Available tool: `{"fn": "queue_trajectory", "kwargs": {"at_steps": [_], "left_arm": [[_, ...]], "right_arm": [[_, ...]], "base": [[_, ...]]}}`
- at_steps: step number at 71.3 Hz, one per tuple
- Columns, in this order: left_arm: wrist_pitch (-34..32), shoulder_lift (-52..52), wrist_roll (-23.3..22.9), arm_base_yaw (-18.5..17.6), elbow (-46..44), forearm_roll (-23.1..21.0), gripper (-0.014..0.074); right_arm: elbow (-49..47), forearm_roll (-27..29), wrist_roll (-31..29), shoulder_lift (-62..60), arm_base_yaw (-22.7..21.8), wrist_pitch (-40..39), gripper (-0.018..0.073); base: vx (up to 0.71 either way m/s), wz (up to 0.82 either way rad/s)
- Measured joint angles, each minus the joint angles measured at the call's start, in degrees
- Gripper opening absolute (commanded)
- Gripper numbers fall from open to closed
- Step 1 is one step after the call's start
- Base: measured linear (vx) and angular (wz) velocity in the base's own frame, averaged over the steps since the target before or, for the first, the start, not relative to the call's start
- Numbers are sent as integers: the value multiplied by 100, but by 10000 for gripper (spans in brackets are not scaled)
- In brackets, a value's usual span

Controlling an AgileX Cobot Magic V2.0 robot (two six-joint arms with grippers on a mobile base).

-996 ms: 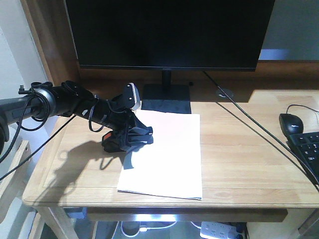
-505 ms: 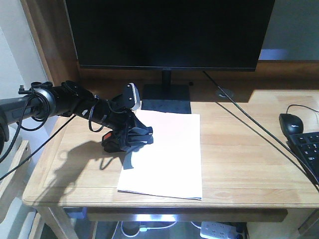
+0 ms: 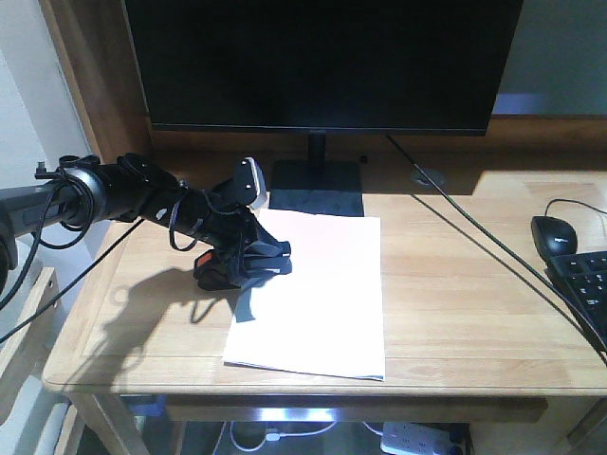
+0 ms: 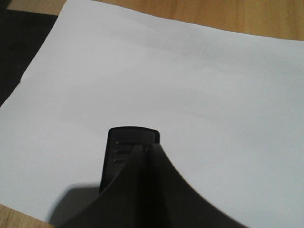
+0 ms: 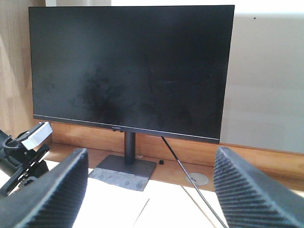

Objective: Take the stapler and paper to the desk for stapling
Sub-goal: 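Lower the stapler onto the paper edge with the left gripper, then open the left gripper and lift it away from the stapler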

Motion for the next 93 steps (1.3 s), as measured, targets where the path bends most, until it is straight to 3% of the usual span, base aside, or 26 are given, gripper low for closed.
{"fn": "queue_trajectory", "kwargs": {"at_steps": [9,21,36,45,56,64,80,85,93], "left_arm": [[1,-54,-637,0,-150,205,-6],[8,-394,-1098,5,-196,765,-6],[86,-1089,-2300,5,-196,2077,-6],[262,-1579,-3867,5,-196,2992,-6],[505,-2260,-6679,39,-196,4023,-6],[600,-2668,-8221,112,-196,4685,-6],[570,-3489,-10376,378,-143,5935,-6],[359,-3844,-10625,401,24,6232,-6],[-202,-4446,-10712,350,673,6277,-6]], "right_arm": [[0,0,0,0,0,0,525],[0,0,0,0,0,0,525],[0,0,0,0,0,0,525],[0,0,0,0,0,0,525],[0,0,0,0,0,0,525],[0,0,0,0,0,0,525],[0,0,0,0,0,0,525],[0,0,0,0,0,0,525],[0,0,0,0,0,0,525]], "base": [[0,0],[0,0],[0,0],[0,0],[0,0],[0,0],[0,0],[0,0],[0,0]]}}
